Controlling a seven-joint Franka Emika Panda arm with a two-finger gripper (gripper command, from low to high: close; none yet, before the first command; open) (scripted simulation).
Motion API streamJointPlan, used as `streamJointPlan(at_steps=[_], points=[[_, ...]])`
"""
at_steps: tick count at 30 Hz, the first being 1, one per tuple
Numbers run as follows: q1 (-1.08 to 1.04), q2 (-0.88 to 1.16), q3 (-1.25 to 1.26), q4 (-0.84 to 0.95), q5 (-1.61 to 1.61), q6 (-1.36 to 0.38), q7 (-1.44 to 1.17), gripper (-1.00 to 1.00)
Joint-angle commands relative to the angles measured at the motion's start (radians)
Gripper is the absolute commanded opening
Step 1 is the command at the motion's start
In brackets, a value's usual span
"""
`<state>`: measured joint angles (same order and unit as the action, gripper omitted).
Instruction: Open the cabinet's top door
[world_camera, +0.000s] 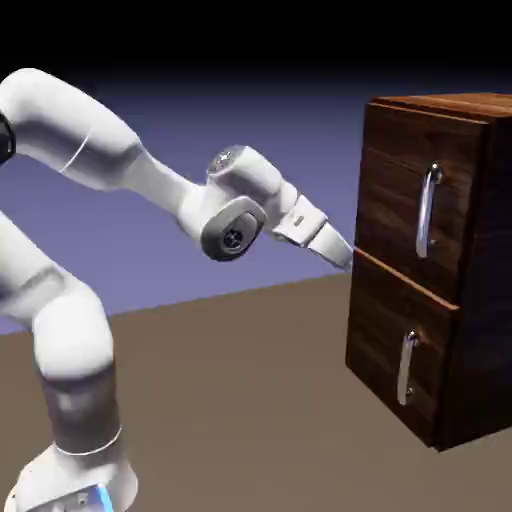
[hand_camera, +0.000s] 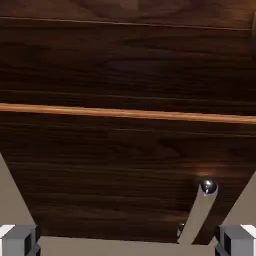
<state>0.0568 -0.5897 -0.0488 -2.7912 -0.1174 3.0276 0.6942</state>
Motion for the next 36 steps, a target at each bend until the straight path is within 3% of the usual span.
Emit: streamJointPlan(at_steps=[1,36], points=[[0.017,-0.007,-0.018,0.007,-0.044,-0.004,-0.017,0.00],[0.598,-0.263,-0.651,0.251,-1.566,-0.126,-0.624,0.00]])
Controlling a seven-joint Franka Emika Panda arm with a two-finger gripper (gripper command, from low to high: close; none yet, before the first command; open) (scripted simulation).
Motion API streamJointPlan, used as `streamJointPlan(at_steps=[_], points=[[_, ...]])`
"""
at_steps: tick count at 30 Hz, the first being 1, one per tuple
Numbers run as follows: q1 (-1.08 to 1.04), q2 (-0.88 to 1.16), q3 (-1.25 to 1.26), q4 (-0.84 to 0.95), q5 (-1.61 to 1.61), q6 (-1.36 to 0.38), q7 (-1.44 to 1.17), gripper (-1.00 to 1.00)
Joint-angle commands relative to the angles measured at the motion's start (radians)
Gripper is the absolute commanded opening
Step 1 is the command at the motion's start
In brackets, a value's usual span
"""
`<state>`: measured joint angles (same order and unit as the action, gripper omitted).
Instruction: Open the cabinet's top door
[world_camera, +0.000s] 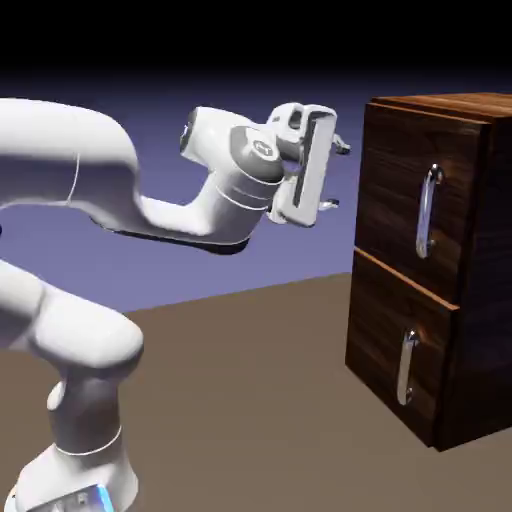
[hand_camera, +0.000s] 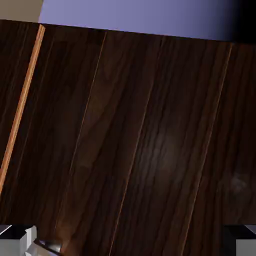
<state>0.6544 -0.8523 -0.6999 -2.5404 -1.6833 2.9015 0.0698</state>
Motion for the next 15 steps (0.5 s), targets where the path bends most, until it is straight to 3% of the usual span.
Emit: streamJointPlan(at_steps=[1,15], points=[[0.017,-0.007,-0.018,0.007,-0.044,-0.004,-0.017,0.00],[0.249,-0.109,-0.271,0.105,-0.653,-0.053,-0.260,0.00]])
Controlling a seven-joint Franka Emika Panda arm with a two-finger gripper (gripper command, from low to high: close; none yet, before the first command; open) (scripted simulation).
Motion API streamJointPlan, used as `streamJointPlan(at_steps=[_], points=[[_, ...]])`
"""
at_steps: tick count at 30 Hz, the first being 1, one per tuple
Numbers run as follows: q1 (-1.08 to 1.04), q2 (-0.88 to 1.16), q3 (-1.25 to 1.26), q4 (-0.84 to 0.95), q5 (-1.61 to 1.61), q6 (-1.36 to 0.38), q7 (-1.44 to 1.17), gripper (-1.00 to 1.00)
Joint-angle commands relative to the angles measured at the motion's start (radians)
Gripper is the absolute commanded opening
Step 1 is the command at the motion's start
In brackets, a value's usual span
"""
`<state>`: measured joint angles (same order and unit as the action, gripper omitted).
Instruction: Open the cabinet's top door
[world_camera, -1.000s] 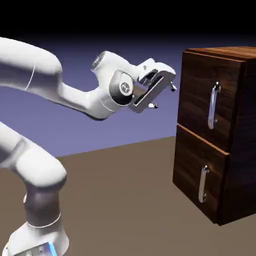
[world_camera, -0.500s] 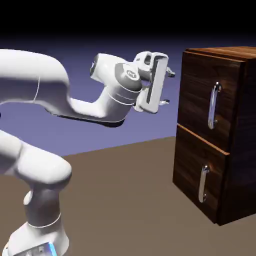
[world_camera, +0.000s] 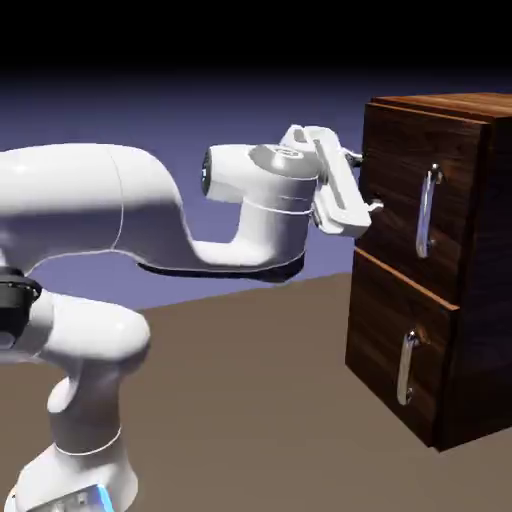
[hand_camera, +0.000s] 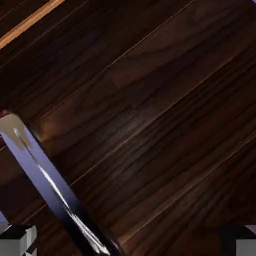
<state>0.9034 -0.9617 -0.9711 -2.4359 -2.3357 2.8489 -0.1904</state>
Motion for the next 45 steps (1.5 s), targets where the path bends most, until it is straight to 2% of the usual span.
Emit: streamJointPlan(at_steps=[1,12,14,19,20,33,45], points=[[0.017,-0.007,-0.018,0.007,-0.044,-0.004,-0.017,0.00],[0.199,-0.088,-0.217,0.084,-0.522,-0.042,-0.208,0.00],[0.209,-0.092,-0.227,0.088,-0.547,-0.044,-0.218,0.00],[0.385,-0.053,-0.323,0.228,-0.562,-0.061,-0.216,0.00],[0.385,-0.053,-0.323,0.228,-0.562,-0.061,-0.216,-1.00],[-0.050,0.310,0.025,0.044,-0.562,-0.184,0.241,-1.00],[-0.485,0.461,0.437,-0.004,-0.556,-0.179,0.503,-1.00]])
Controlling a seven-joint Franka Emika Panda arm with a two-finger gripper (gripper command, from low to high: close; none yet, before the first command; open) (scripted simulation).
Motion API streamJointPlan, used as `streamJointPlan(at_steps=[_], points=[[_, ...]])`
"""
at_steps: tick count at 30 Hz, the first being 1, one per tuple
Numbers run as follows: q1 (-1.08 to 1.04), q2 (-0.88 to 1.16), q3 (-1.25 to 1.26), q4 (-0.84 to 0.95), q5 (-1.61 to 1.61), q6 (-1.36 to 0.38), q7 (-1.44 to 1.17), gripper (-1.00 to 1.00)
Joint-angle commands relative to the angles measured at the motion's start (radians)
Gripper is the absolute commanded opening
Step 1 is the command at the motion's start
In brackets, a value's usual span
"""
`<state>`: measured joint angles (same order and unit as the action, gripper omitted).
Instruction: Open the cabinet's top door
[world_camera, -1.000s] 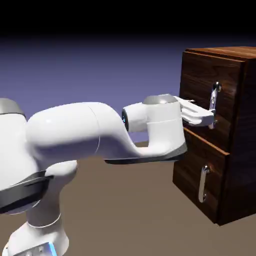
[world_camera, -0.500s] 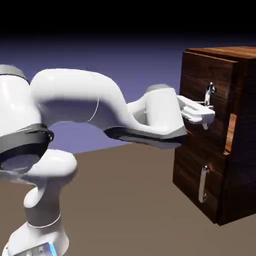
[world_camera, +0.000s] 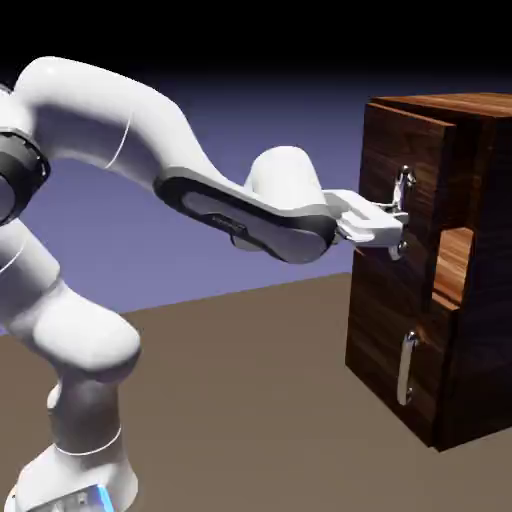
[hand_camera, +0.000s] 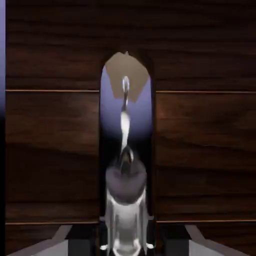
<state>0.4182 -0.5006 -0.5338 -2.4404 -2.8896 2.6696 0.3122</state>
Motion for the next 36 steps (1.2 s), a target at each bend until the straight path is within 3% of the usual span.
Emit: streamJointPlan(at_steps=[1,6,16,27,36], points=[[-0.036,0.009,0.034,0.001,-0.011,0.004,0.027,-1.00],[-0.217,0.035,0.209,-0.004,-0.024,0.018,0.123,-1.00],[-0.385,-0.093,0.434,-0.155,0.399,-0.076,-0.162,-1.00],[-0.434,-0.227,0.657,-0.285,0.878,-0.264,-0.428,-1.00],[-0.390,-0.260,0.865,-0.308,1.269,-0.531,-0.577,-1.00]])
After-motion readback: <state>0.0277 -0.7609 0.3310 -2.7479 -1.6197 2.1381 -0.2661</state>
